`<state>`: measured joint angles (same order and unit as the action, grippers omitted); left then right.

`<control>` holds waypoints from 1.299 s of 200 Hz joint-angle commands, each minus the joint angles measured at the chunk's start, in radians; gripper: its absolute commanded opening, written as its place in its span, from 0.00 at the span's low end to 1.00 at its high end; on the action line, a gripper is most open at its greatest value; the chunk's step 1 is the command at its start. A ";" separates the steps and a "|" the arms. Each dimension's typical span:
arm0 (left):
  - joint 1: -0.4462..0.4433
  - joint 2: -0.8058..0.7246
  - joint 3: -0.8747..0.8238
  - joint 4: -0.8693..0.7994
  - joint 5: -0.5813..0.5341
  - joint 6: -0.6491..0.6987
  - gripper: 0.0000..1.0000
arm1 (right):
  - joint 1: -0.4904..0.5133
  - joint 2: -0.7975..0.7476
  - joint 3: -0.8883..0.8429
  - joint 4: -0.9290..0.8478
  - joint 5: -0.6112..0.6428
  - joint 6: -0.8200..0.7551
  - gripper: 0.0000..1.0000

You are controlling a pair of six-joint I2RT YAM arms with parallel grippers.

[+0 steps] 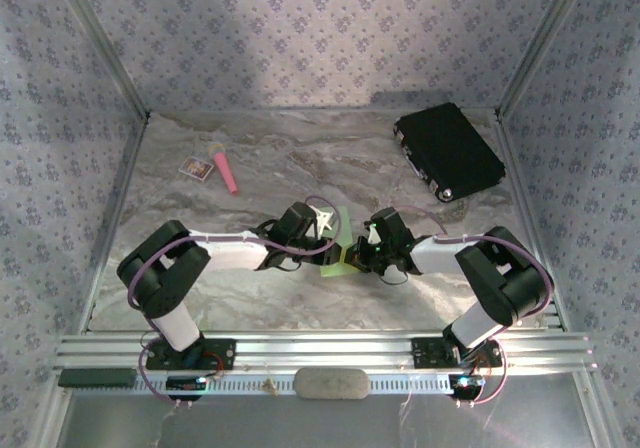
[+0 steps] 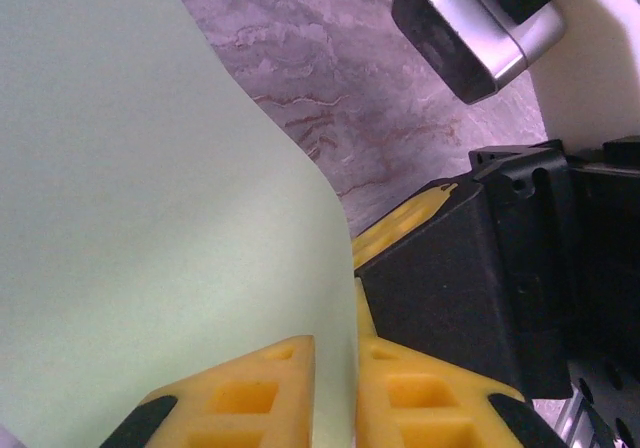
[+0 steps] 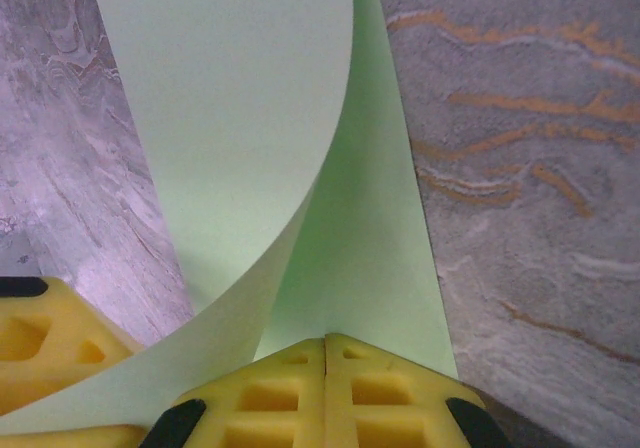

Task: Fold a paper plane with a square sheet of paper (pick it up from the middle)
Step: Fold the triangle a second time at the center of the table.

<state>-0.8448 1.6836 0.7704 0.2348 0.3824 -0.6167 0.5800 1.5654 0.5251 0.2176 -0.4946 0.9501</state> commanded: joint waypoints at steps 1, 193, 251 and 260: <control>0.012 0.003 0.027 -0.003 0.038 0.025 0.18 | -0.007 0.009 -0.006 -0.047 0.019 -0.007 0.00; 0.041 0.017 0.044 -0.013 0.075 0.045 0.02 | -0.007 0.004 -0.010 -0.053 0.024 -0.006 0.00; 0.077 0.035 0.051 -0.052 0.064 0.092 0.00 | -0.010 -0.008 -0.003 -0.101 0.041 -0.031 0.00; 0.083 0.044 0.061 -0.068 0.054 0.108 0.00 | -0.010 -0.009 -0.003 -0.102 0.041 -0.031 0.00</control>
<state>-0.7818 1.7077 0.7925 0.2035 0.4343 -0.5602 0.5777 1.5627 0.5262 0.2062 -0.4934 0.9451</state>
